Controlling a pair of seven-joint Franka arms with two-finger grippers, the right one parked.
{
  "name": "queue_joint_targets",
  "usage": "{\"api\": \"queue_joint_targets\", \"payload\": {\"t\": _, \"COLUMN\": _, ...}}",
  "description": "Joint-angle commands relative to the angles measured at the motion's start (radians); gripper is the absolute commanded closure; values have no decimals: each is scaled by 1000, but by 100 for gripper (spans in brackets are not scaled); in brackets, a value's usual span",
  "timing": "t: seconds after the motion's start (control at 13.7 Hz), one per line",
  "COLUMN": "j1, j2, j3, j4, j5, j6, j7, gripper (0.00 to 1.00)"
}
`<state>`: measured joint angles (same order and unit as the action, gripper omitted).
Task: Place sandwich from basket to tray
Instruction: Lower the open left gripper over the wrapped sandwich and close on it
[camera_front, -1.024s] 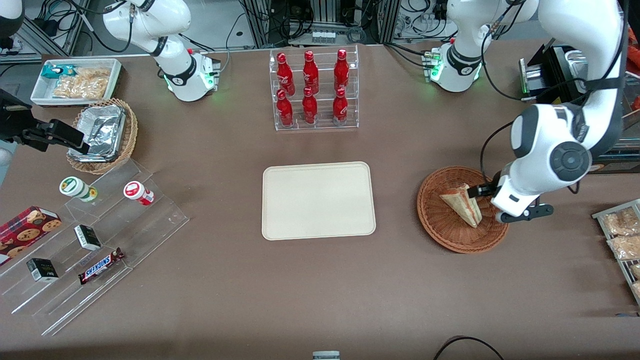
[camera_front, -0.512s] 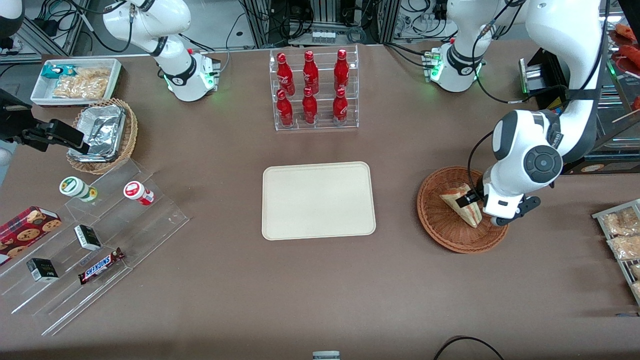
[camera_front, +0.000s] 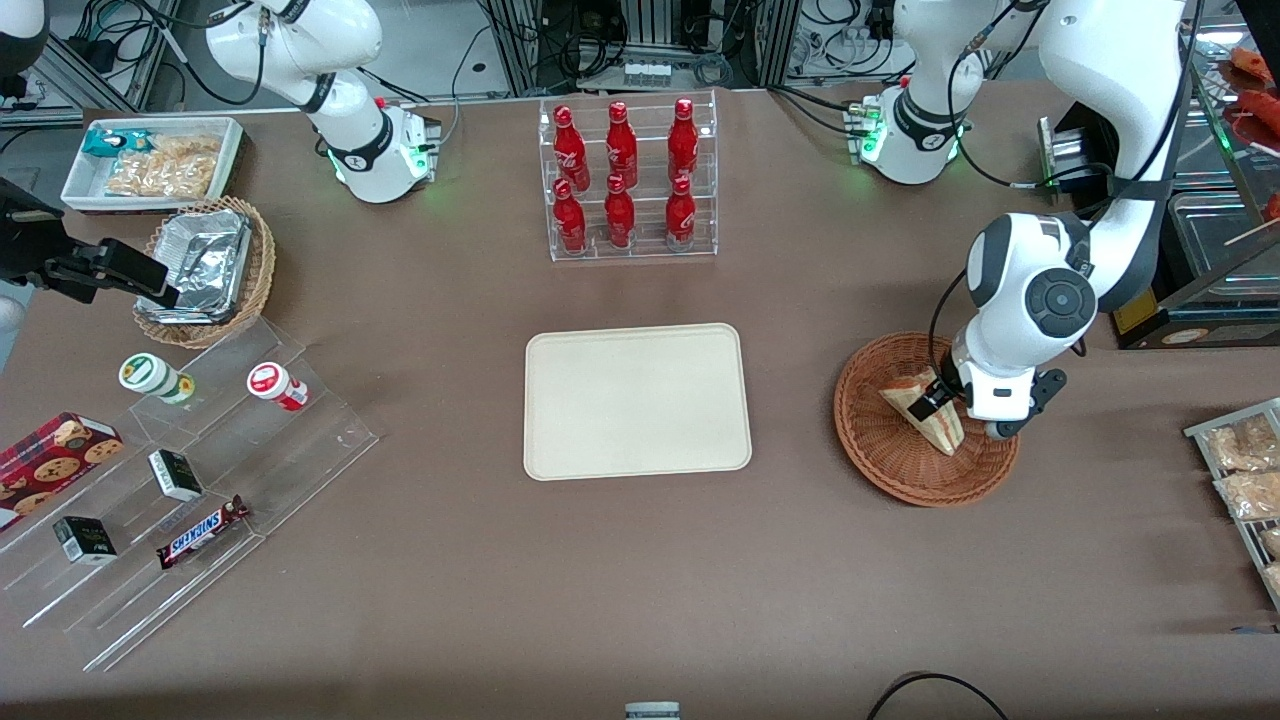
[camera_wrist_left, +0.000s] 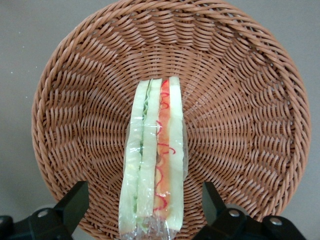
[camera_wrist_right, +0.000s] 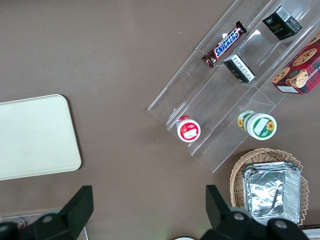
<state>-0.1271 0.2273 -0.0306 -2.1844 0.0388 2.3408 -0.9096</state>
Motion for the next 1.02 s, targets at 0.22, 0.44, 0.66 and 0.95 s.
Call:
{"api": "queue_joint_targets", "payload": {"t": 0.22, "j1": -9, "j2": 26, "j3": 3, "j4": -28, "j5": -8, "j6": 48, "j7": -67, "gripper": 0}}
{"api": "queue_joint_targets", "payload": {"t": 0.44, "j1": -9, "j2": 37, "j3": 3, "j4": -28, "j5": -8, "j6": 49, "j7": -69, "gripper": 4}}
{"api": "queue_joint_targets", "payload": {"t": 0.66, "j1": -11, "j2": 38, "j3": 3, "j4": -22, "j5": -11, "j6": 45, "j7": -136, "gripper": 48}}
{"api": "queue_joint_targets", "payload": {"t": 0.95, "j1": -26, "j2": 24, "j3": 3, "j4": 32, "j5": -10, "j6": -26, "j7": -158, "gripper": 88}}
